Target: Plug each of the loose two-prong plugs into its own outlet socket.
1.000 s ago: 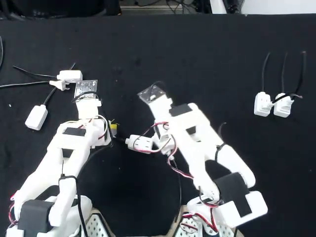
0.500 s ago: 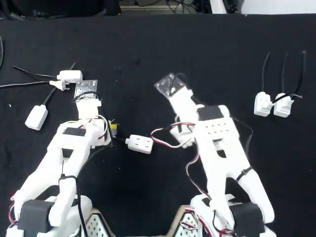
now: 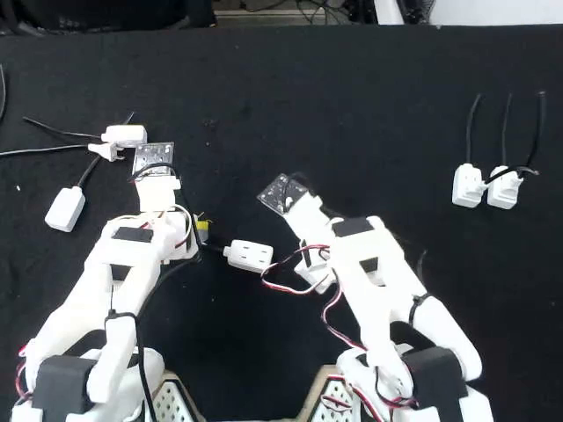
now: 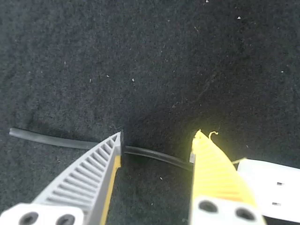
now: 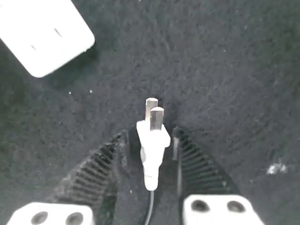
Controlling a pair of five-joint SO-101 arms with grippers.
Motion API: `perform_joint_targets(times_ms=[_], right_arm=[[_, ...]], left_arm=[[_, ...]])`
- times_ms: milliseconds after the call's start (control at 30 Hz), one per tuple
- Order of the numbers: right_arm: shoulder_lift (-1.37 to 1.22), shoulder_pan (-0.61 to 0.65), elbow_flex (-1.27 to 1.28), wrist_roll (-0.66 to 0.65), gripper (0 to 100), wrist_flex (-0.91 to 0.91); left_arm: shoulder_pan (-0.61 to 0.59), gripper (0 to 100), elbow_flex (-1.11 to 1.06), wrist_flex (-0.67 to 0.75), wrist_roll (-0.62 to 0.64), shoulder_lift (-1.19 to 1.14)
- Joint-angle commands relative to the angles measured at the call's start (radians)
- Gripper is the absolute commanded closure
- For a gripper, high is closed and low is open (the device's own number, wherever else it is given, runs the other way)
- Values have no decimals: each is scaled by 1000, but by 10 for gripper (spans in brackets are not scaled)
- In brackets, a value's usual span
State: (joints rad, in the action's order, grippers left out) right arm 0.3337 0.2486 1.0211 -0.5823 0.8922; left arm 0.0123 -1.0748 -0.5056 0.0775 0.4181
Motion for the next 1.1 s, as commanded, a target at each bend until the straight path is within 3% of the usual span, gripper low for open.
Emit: perform_joint_targets(times_ms=[0,100,433,600,833,1067], right_arm=[[2,11,-4,2,916,-18],[4,9,-4,2,992,-18],[18,11,5,2,982,61],[-39,11,5,0,903,66],[-39,9,-24,6,986,48],[242,18,-148,69,988,288]], left_arm=[[-2,762,4,9,0,3],[-2,762,4,9,0,3],[-2,762,4,11,0,3],[-2,762,4,9,0,3],[-2,762,4,9,0,3],[-1,762,4,6,0,3]])
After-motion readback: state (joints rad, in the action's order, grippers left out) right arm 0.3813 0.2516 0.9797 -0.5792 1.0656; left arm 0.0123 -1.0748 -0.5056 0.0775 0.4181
